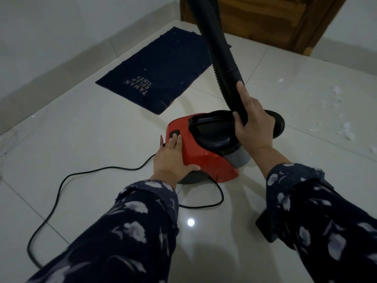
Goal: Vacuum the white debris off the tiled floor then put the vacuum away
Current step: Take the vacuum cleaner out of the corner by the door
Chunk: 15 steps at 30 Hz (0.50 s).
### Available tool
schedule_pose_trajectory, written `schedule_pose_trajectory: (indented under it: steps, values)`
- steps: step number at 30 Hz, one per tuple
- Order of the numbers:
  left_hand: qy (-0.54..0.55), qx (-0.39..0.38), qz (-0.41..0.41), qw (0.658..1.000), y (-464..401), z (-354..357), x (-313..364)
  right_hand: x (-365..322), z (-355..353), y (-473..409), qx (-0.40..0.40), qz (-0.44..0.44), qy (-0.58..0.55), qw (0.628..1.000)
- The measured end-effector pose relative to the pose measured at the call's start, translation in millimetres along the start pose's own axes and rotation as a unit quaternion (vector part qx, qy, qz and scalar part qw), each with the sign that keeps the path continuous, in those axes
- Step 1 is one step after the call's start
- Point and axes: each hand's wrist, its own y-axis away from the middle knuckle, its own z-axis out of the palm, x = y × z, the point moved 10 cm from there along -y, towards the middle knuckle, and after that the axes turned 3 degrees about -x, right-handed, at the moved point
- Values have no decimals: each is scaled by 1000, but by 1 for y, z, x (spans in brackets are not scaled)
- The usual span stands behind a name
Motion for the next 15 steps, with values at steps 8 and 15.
schedule_pose_trajectory:
  steps: [8,15]
  values:
    - [53,-2,2,999,3,14,-5,1,1,1,21,21,-23,999]
    - [63,-33,10,997,4,11,-1,1,0,0,23,25,-19,999]
